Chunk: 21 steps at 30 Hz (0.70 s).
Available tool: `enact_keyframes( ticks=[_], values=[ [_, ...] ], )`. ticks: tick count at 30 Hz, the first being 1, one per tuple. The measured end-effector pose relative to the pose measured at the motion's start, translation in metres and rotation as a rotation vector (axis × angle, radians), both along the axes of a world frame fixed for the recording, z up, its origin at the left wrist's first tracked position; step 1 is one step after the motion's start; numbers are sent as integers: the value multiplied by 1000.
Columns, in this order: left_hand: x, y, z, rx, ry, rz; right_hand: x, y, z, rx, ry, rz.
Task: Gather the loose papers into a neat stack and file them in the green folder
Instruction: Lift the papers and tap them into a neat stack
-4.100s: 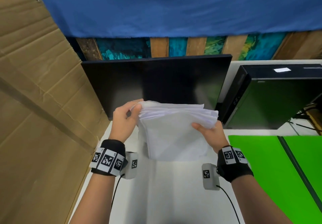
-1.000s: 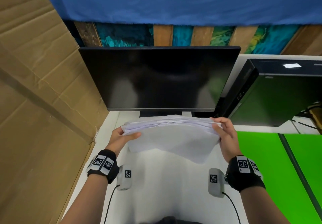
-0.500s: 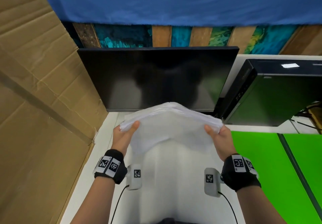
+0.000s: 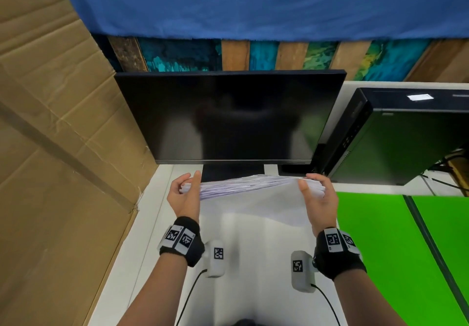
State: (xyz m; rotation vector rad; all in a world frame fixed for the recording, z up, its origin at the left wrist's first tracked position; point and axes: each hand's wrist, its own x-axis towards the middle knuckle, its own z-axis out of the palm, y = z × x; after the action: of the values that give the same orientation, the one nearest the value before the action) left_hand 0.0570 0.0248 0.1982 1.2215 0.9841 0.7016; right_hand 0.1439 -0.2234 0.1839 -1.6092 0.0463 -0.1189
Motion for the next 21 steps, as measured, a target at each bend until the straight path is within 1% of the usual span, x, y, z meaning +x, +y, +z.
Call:
enact_keyframes(
  ticks=[2,4,6,8,9,11,13,14,16,18,20,21],
  values=[
    [5,5,0,18,12,32,0,-1,1,-80,-43,41],
    [9,12,2,76,36,6,4,-3,-2,-178,-49,130],
    [9,18,5,181,77,-98,9,-9,-11,-225,21,179],
    [6,21,9,318,119,-275,14,-12,-13,-186,134,145],
    [4,21,12,412,170,-384,15,-12,-11,-154,171,133],
    [-1,23,17,697,356,-579,15,-10,3,-60,163,149],
    [-7,25,20,954,506,-680,13,-12,19,22,115,205],
    [-9,26,21,1028,542,-690,11,-15,23,45,91,246],
    [-12,29,19,1111,581,-702,10,-20,20,48,97,343],
    [-11,30,14,1133,697,-792,5,-22,10,11,188,433],
    [-6,23,11,1149,843,-919,2,-17,1,-55,241,445],
    [-2,18,12,1177,867,-953,1,-11,3,-72,242,407]
  ],
)
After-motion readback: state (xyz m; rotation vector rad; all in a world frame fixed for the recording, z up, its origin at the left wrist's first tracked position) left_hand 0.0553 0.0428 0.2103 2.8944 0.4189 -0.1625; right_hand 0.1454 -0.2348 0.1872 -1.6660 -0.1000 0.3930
